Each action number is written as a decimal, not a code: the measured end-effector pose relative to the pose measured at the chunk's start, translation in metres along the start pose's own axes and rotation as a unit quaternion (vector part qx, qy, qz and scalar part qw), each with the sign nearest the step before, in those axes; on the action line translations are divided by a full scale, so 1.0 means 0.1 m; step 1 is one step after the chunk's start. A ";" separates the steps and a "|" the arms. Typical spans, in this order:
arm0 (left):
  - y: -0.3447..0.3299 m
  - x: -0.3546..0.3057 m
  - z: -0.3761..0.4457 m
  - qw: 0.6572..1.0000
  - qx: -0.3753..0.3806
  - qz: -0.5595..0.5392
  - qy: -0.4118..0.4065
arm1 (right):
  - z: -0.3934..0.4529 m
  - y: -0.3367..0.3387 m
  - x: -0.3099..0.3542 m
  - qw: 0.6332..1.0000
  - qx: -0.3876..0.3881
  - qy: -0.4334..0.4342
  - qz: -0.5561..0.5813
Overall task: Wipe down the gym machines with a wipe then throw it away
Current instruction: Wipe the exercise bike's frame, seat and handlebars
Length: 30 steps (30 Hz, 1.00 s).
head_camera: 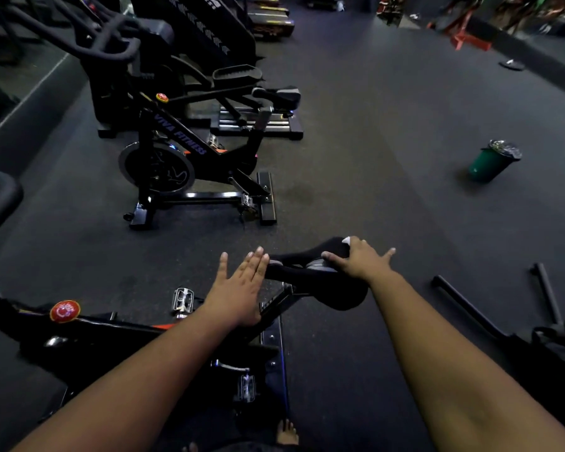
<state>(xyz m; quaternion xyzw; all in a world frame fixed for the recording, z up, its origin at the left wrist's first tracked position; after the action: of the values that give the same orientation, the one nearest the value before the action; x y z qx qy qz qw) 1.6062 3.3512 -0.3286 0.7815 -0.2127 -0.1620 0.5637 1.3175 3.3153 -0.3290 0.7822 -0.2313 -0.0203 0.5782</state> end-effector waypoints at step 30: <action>-0.10 0.04 0.05 1.000 -0.013 -0.013 0.000 | -1.14 -0.58 0.13 0.962 -0.183 0.163 -0.118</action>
<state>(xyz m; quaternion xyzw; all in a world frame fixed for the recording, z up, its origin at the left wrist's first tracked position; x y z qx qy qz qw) 1.6088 3.3479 -0.3397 0.7769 -0.1999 -0.1718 0.5717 1.3826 3.4255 -0.3414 0.6772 -0.0318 -0.0026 0.7351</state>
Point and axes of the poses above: each hand's wrist, its own z-axis towards the middle knuckle, its own y-axis out of the back of the hand, x = y × z, the point moved 9 cm from there along z, towards the middle knuckle, and after that the axes turned 3 degrees about -x, right-handed, at the moved point
